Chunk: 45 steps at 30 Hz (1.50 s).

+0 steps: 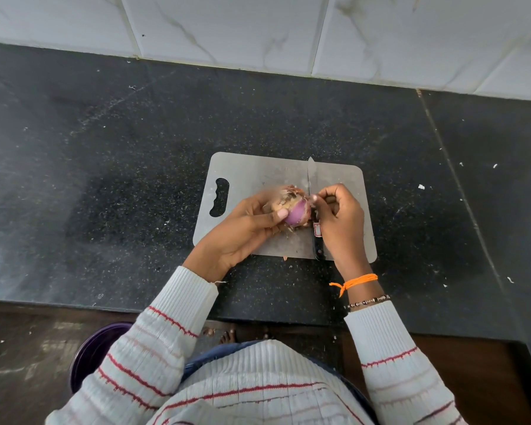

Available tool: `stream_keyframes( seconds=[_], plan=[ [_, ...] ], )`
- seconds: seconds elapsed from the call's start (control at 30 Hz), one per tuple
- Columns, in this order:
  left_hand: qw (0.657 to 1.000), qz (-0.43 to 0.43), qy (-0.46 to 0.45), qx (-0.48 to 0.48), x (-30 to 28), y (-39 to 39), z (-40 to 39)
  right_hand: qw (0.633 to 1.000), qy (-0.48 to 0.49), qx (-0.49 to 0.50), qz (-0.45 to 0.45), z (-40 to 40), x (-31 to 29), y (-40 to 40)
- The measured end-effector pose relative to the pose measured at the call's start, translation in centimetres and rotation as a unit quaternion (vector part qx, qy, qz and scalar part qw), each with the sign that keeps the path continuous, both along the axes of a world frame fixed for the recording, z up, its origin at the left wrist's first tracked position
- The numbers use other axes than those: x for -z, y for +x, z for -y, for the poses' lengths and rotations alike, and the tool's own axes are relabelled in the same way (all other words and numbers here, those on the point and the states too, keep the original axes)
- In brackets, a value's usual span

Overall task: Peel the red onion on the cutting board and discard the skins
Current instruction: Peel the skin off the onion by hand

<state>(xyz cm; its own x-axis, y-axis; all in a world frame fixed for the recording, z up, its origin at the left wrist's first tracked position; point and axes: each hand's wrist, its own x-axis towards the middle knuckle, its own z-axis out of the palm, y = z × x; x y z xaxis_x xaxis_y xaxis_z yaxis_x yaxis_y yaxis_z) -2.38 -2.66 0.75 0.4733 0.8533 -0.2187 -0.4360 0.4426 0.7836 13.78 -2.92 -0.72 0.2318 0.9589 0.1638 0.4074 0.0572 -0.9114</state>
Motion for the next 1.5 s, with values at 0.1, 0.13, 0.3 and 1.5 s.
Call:
stream_keyframes(
  seconds=[0.1, 0.13, 0.3, 1.5],
  plan=[
    [1.0, 0.013, -0.021, -0.005, 0.0, 0.0, -0.1, 1.0, -0.013, -0.002, -0.006, 0.1, 0.0, 0.0],
    [0.999, 0.019, -0.034, -0.013, 0.0, 0.0, -0.1, 1.0, -0.017, -0.004, -0.02, 0.2, -0.1, -0.1],
    [0.993, 0.032, -0.093, -0.062, -0.1, 0.3, -0.2, 0.998, 0.015, -0.005, -0.068, 1.0, -1.6, -1.2],
    [0.958, -0.224, 0.099, -0.147, -0.6, 1.3, 0.8, 0.995, 0.08, -0.049, -0.025, 1.9, -2.0, -0.9]
  ],
)
